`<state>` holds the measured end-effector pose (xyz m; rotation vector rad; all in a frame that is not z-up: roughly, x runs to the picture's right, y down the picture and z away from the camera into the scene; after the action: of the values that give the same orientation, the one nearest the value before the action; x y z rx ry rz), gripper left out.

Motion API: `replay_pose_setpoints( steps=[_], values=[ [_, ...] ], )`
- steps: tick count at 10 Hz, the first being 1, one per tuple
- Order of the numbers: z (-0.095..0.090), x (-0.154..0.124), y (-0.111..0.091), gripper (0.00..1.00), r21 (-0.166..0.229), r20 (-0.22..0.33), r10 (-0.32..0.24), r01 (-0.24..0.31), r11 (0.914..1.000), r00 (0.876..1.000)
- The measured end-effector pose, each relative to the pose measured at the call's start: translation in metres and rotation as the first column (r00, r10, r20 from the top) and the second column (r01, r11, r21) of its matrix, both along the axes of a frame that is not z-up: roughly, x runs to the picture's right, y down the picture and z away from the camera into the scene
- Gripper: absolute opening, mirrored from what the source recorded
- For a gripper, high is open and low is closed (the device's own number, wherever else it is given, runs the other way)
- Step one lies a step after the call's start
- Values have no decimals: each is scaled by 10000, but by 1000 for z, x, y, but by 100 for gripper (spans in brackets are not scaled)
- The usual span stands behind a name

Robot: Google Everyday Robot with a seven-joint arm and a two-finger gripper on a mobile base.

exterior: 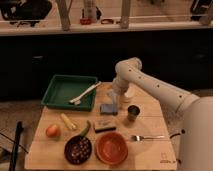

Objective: Place sponge in red bowl

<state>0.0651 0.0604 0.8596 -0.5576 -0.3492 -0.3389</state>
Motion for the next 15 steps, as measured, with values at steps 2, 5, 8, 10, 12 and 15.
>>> replay_pose_setpoints(
  steps=[2,5,8,10,12,15],
  values=[
    [18,-1,17,80,-153,-214,207,-210,9997,9996],
    [45,-3,40,80,-507,-438,304,-327,9982,9986],
    [66,-10,53,80,-830,-521,316,-359,9959,9981],
    [70,-13,59,76,-977,-477,285,-331,9947,9985],
    [71,-13,61,58,-1011,-458,275,-321,9944,9986],
    [67,-16,54,28,-895,-406,237,-272,9956,9989]
  ],
)
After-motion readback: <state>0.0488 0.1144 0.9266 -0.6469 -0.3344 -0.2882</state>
